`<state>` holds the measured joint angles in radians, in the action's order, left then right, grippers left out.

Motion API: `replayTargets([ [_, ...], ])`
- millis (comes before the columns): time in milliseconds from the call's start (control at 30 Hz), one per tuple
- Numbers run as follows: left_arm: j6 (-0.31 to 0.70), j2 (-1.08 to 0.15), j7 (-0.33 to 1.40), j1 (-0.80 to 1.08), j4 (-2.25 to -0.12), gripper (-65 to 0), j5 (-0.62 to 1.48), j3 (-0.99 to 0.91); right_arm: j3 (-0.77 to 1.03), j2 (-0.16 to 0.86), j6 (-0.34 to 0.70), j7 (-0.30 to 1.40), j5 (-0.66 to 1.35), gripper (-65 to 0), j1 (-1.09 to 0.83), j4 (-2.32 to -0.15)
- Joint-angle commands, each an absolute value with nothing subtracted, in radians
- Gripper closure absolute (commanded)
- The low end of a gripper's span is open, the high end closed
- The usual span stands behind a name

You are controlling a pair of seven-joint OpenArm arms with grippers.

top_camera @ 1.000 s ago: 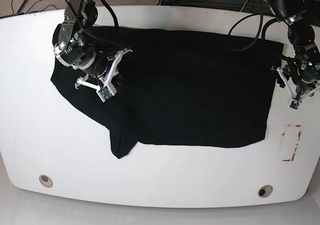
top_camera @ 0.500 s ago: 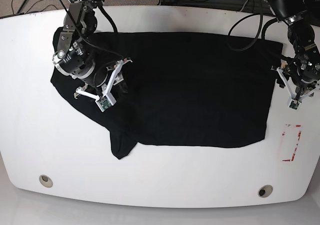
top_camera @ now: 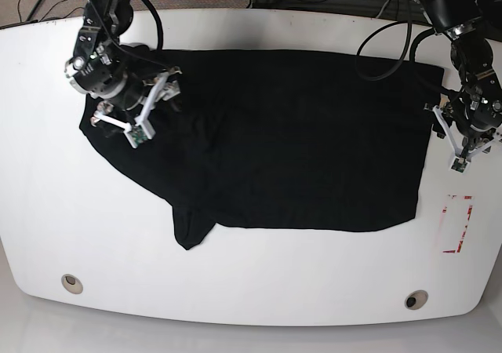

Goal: Layout the t-shirt on the table in an organized manner, then fold the t-shirt properly
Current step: 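Move the right gripper back to the shirt edge beside the left gripper's line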

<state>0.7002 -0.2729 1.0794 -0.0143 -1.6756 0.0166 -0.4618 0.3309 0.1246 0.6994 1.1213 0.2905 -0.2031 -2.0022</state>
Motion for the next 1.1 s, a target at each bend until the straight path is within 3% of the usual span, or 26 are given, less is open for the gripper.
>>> replayTargets([
  [0,0.698,-0.288,1.064,-0.027,-1.690,-31.9,0.021,-0.449,0.397,0.133,0.698,1.106,0.302,-47.1,-0.226,-2.025],
  [233,0.698,-0.266,1.064,0.001,-1.690,-31.9,0.024,-0.418,0.536,0.136,0.698,1.106,0.302,-40.9,-0.297,-2.026],
  [600,0.698,-0.137,1.069,0.124,-1.850,-31.9,0.022,-0.395,0.685,0.137,0.698,1.104,0.302,-40.9,-0.392,-2.025],
  [867,0.698,-0.127,1.066,0.166,-1.854,-31.9,0.022,-0.403,0.723,0.131,0.698,1.087,0.297,-41.2,-0.418,-2.000],
  [1067,0.698,-0.127,1.066,0.168,-1.853,-31.9,0.019,-0.449,0.719,0.130,0.698,1.026,0.300,-46.8,-0.420,-1.903],
])
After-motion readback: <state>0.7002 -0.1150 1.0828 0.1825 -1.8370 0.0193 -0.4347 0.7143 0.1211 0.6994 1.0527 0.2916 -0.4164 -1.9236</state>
